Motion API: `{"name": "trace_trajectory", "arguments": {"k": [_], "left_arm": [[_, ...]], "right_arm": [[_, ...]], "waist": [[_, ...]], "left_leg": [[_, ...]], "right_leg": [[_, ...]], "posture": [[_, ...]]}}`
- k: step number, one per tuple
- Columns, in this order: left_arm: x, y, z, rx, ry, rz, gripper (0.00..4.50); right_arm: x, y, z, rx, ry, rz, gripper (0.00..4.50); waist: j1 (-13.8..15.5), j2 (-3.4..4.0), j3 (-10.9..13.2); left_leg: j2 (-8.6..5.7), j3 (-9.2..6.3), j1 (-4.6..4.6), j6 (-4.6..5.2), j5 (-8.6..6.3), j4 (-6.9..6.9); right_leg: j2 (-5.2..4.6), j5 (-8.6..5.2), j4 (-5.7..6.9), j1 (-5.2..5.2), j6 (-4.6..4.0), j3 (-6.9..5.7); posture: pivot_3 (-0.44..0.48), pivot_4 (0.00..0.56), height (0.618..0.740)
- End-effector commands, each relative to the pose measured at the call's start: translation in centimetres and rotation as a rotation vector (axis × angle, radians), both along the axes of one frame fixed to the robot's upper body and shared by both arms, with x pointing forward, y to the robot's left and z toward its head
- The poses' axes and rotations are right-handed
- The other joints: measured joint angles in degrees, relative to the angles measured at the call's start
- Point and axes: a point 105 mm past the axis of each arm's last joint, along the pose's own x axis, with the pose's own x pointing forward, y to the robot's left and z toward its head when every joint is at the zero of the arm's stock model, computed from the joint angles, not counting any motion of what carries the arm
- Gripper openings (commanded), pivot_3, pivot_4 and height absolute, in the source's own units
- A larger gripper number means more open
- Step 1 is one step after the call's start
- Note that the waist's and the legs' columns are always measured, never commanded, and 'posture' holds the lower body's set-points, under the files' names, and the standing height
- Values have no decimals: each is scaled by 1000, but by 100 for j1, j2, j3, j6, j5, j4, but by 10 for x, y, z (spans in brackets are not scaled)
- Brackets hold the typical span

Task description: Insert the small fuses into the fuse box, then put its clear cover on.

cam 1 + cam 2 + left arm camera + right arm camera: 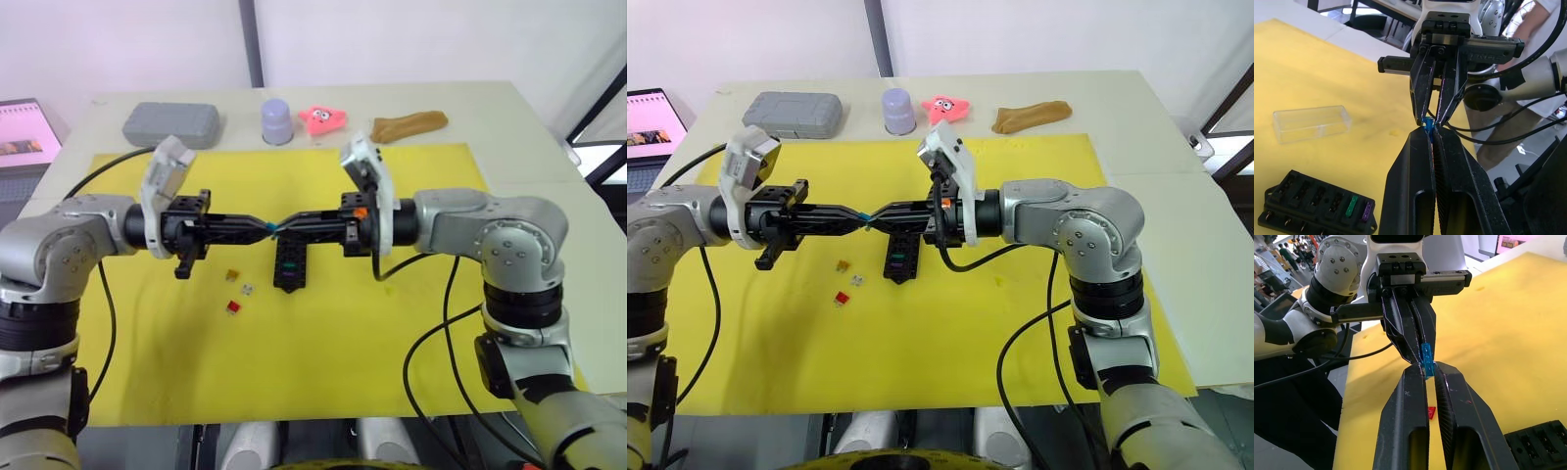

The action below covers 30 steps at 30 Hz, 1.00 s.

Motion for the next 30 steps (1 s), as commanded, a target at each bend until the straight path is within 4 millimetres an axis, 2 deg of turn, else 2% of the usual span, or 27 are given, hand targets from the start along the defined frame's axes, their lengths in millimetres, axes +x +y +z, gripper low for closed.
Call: {"name": "trace_trajectory", "arguments": {"k": [1,9,10,17,21,25,27,28,30], "left_arm": [[0,0,14,-17,-57,-5,0],[0,-1,15,-21,-59,-7,0],[0,-1,16,-21,-59,-7,0],[0,-2,12,11,-60,-3,0],[4,0,4,76,-77,25,1295],[9,10,-21,275,-212,31,3251],[14,16,-26,328,-256,39,4265],[17,17,-28,349,-274,42,4430],[21,19,-32,385,-312,46,4430]], "right_arm": [[-6,4,8,6,-41,41,353],[-6,5,8,8,-46,43,353],[-6,5,9,9,-47,43,167],[-6,6,10,3,-57,48,167],[-5,6,11,-22,-77,42,0],[4,3,5,-145,-161,1,0],[12,1,3,-209,-206,-26,0],[14,0,2,-230,-221,-33,0],[20,-2,1,-275,-258,-42,0]], "waist": [[0,0,0],[1,0,0],[1,0,0],[0,0,0],[0,0,0],[1,1,1],[4,1,1],[4,1,1],[5,1,1]], "left_leg": [[0,0,0,0,0,0],[0,0,0,0,0,0],[0,0,0,0,0,0],[0,0,0,0,0,0],[0,0,0,0,0,0],[0,2,0,0,0,-2],[0,3,0,0,0,-4],[0,3,-1,0,0,-4],[0,5,-3,0,0,-4]], "right_leg": [[0,0,0,0,0,0],[0,0,0,0,0,0],[0,0,0,0,0,0],[0,0,0,0,0,0],[0,0,0,0,0,0],[0,0,-1,-1,0,0],[2,0,-4,-2,0,0],[2,0,-5,-2,0,-1],[2,0,-6,-2,0,0]], "posture": [[0,150,740],[0,150,740],[0,150,740],[0,150,740],[0,150,740],[0,150,740],[0,150,740],[0,150,740],[0,150,740]]}}
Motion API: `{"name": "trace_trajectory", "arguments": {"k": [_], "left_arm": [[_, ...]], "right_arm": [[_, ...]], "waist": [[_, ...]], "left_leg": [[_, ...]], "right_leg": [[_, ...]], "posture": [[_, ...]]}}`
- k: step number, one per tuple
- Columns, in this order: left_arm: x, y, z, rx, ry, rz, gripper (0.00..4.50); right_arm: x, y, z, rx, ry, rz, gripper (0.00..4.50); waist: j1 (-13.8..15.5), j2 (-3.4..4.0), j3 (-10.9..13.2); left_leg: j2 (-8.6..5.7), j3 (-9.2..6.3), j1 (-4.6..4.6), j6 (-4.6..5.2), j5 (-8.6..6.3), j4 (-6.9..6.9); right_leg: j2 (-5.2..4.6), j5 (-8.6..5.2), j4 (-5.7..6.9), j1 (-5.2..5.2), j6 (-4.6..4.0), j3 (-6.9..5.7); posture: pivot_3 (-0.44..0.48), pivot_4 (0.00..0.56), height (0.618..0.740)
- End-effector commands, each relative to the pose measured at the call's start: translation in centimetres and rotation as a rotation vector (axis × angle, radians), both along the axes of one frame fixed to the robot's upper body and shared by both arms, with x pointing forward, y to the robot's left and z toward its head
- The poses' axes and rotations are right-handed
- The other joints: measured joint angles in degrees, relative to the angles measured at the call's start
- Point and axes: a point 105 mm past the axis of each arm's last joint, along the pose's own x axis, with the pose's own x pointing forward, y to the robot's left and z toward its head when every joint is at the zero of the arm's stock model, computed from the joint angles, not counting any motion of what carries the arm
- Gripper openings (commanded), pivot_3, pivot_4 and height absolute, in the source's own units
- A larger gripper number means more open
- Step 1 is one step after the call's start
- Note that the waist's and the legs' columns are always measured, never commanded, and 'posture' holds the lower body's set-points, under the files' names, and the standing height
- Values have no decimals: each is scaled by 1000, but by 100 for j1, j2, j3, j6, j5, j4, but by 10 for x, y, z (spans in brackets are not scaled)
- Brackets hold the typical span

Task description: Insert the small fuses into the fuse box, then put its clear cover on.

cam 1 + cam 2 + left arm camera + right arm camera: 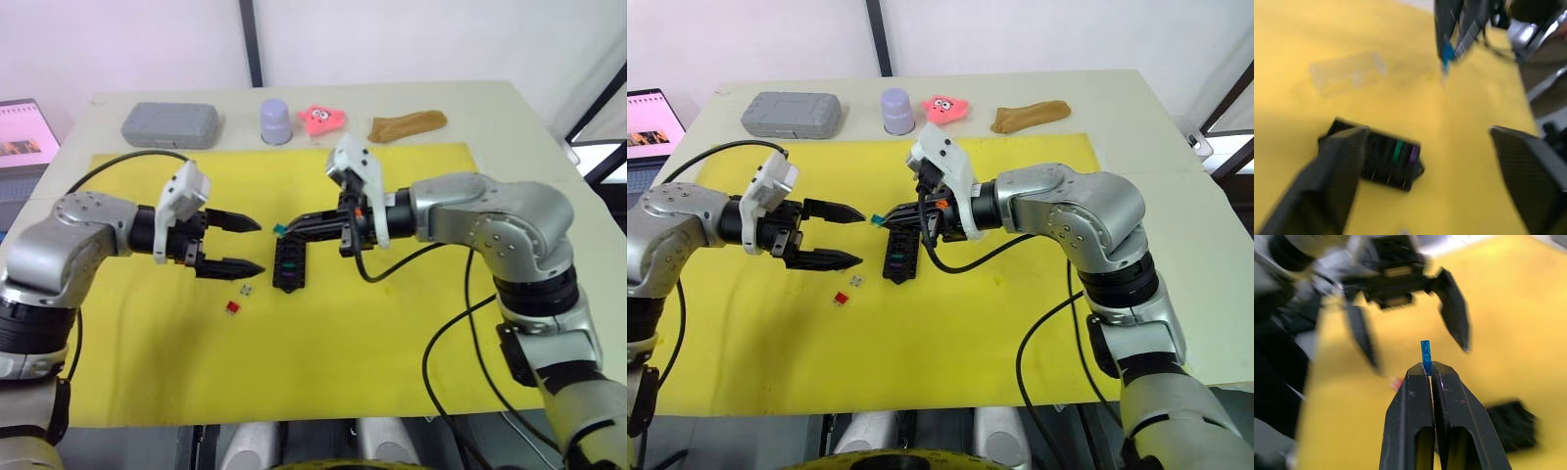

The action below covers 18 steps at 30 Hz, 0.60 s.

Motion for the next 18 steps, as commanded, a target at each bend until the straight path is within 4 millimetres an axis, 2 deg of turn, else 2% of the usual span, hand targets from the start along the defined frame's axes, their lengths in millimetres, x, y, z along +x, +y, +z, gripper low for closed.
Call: {"name": "trace_trajectory", "arguments": {"k": [1,8,13,18], "left_arm": [[10,5,2,72,-120,-4,4430],[22,6,-11,172,-190,-60,4430],[24,9,-16,184,-178,-73,4430],[31,11,-14,195,-221,-30,4430]], "right_arm": [[6,3,11,-65,-120,19,0],[12,3,11,-185,-191,58,0],[11,15,15,-195,-180,46,0],[24,24,8,-289,-194,-2,0]], "waist": [[0,0,0],[-2,0,0],[-19,0,0],[-11,0,0]], "left_leg": [[0,1,0,0,0,0],[-3,0,-4,0,0,0],[0,-1,-5,0,0,1],[0,-3,-6,0,0,1]], "right_leg": [[0,0,0,0,0,0],[0,0,-4,-1,0,-2],[1,0,-2,-5,0,-3],[0,0,-1,-6,0,-3]], "posture": [[0,150,740],[0,150,740],[0,150,740],[0,150,740]]}}
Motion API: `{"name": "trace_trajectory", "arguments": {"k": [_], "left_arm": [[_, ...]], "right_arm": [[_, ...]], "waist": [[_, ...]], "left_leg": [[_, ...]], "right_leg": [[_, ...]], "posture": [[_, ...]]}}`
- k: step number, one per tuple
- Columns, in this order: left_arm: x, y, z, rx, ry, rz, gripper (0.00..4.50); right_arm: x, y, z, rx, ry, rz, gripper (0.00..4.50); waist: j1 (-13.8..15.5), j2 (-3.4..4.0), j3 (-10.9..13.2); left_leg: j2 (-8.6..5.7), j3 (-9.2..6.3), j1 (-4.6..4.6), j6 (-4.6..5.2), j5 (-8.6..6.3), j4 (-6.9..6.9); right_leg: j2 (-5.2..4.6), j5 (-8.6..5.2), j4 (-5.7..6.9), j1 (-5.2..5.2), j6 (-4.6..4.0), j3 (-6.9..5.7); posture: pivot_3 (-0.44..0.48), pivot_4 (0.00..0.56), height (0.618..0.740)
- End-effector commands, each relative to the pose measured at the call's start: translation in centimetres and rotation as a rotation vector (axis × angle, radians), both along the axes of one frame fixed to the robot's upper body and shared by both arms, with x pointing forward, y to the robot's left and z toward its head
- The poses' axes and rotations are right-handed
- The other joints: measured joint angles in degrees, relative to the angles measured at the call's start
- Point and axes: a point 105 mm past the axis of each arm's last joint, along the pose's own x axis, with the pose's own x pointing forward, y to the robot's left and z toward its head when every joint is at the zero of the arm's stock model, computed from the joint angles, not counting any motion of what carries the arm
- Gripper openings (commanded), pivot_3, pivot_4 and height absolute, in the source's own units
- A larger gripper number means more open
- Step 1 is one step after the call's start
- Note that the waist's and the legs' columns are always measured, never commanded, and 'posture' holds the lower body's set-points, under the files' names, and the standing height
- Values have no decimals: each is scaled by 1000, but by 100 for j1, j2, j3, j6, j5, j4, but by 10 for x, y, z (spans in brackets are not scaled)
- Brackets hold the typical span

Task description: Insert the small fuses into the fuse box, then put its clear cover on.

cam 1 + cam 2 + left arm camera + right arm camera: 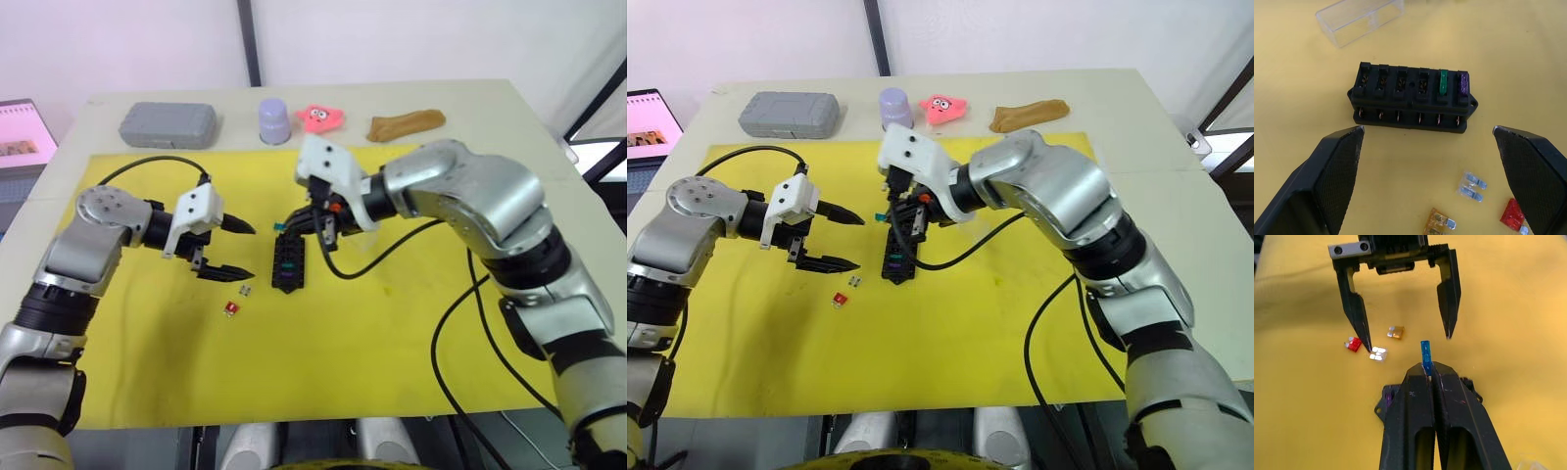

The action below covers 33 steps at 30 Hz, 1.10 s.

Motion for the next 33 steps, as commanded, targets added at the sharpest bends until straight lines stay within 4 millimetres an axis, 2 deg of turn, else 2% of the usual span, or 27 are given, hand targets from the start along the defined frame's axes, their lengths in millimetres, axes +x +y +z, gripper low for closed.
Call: {"name": "trace_trajectory", "arguments": {"k": [1,6,9,16,33], "left_arm": [[4,0,14,-17,-63,16,4430],[0,1,7,-20,-52,18,4430],[-3,-6,10,-47,-52,8,4430],[-4,-9,3,-23,-58,-24,4430],[-5,-14,0,-7,-59,-59,4430]], "right_arm": [[8,4,0,-53,-30,-25,0],[15,1,-20,-146,-13,-54,0],[7,2,-29,-168,3,-25,0],[-1,7,-33,-155,56,-19,0],[6,2,-43,-180,20,-62,0]], "waist": [[7,0,0],[-1,0,0],[-1,0,0],[-2,0,0],[-3,0,0]], "left_leg": [[-1,0,0,0,0,0],[-5,-1,-2,0,0,1],[-3,-3,-4,0,0,1],[-2,-3,-2,0,0,1],[-3,-3,-2,0,0,2]], "right_leg": [[-1,0,0,1,0,0],[-4,0,0,0,0,-1],[-2,0,2,-3,0,-2],[-2,0,3,-2,0,-2],[-2,0,3,-1,0,-3]], "posture": [[0,150,740],[0,150,740],[0,150,740],[0,150,740],[0,150,740]]}}
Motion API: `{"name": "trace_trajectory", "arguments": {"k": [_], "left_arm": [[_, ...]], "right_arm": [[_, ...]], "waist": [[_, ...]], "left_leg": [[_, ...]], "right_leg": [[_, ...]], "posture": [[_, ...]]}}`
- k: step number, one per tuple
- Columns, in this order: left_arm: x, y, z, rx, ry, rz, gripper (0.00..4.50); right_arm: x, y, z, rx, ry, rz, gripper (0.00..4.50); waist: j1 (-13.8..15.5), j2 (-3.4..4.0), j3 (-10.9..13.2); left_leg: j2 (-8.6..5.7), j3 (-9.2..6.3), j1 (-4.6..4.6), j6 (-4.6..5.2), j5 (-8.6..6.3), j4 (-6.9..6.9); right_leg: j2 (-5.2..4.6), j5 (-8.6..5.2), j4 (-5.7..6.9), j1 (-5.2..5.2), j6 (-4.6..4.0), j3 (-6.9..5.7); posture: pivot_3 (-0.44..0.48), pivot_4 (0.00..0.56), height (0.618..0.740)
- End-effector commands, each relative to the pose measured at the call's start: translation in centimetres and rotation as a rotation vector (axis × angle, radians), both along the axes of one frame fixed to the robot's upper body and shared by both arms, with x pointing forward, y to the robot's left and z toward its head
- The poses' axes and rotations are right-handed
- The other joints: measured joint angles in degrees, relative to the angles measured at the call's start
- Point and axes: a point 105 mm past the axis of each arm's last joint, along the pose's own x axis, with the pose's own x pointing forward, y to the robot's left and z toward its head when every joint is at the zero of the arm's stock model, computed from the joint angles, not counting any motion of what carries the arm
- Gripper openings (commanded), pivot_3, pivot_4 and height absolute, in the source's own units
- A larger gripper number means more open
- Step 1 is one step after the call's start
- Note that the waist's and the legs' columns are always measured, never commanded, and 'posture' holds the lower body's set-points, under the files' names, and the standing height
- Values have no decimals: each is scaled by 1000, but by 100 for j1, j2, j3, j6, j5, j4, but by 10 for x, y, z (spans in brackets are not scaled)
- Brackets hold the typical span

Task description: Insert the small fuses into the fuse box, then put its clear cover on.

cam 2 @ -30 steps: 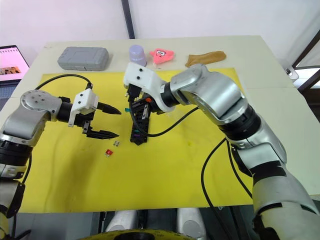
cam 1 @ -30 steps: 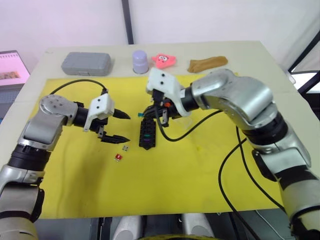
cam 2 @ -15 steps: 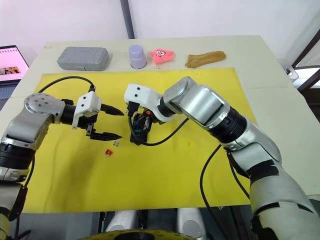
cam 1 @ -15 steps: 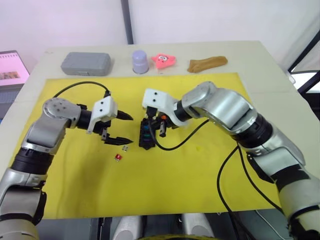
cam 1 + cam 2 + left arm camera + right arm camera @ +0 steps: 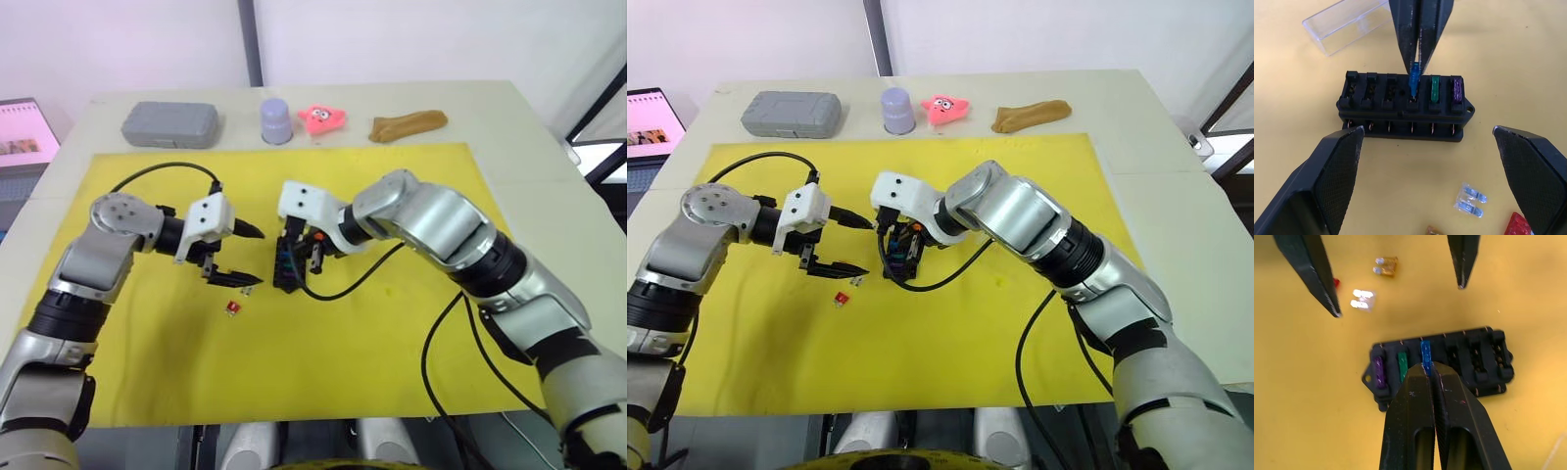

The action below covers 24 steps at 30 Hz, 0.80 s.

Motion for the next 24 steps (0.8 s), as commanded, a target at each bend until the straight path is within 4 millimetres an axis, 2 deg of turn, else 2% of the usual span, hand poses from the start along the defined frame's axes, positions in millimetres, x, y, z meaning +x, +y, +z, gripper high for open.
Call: {"name": "trace_trajectory", "arguments": {"k": [1,24], "left_arm": [[0,-1,7,-2,-34,-18,4430],[-3,-1,4,-4,-29,-18,4430]], "right_arm": [[-2,3,11,12,-52,32,0],[-1,4,-1,-10,-38,28,0]], "waist": [[-1,0,0],[0,0,0]], "left_leg": [[0,0,0,0,0,0],[1,0,0,0,0,0]], "right_leg": [[0,0,0,0,0,0],[0,0,0,0,0,0]], "posture": [[0,150,740],[0,150,740]]}}
